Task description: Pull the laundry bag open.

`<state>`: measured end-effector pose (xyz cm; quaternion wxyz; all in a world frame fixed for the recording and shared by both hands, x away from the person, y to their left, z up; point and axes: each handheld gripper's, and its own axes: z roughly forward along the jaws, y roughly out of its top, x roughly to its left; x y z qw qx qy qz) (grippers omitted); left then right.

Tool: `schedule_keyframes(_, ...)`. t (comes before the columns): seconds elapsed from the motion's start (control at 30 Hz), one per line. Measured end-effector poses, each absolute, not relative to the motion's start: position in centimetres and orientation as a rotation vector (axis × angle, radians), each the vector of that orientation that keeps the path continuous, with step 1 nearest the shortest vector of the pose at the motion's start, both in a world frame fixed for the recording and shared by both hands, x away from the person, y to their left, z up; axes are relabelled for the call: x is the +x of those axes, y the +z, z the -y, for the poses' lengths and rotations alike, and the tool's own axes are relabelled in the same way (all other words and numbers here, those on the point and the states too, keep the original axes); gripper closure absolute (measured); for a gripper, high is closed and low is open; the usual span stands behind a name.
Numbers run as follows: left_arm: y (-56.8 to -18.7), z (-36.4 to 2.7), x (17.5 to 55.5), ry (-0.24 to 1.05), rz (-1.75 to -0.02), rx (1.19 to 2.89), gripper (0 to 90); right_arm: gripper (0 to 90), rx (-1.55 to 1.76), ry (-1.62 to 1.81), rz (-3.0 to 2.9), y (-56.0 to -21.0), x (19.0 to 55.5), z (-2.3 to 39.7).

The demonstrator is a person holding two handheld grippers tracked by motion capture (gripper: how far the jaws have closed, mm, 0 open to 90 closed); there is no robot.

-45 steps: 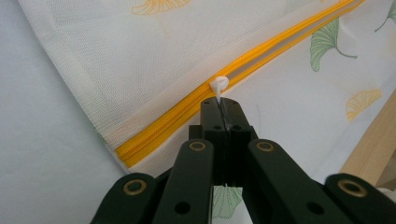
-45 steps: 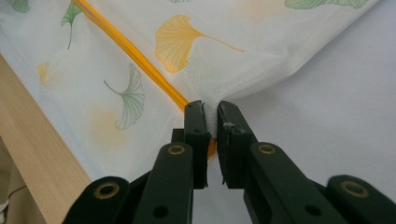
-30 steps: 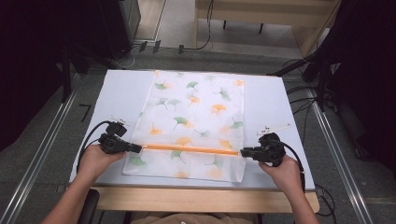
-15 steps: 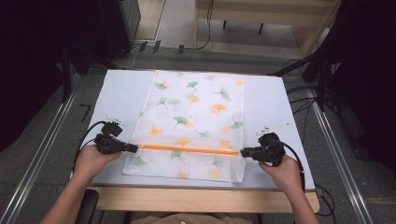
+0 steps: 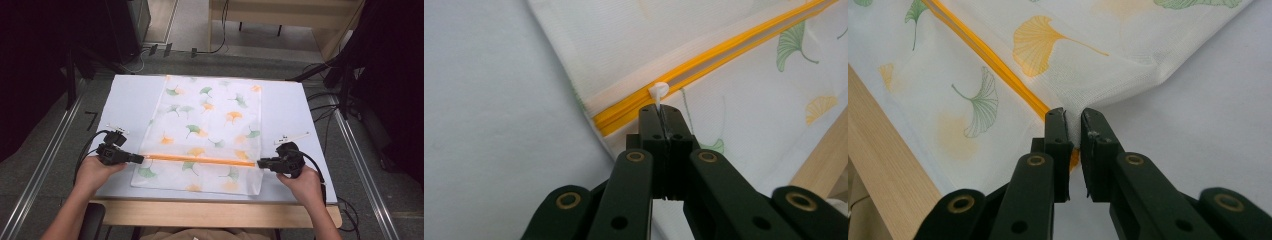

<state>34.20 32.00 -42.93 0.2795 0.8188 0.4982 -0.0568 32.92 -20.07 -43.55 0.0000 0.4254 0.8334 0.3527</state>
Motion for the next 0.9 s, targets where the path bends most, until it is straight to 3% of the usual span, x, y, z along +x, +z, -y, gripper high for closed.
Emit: schedule_keyframes(0.9, -42.9, -33.1, 34.0, -0.138, -1.365, 2.182, 90.0, 84.6, 1.339, 1.101, -2.628, -43.7, 33.0, 20.0)
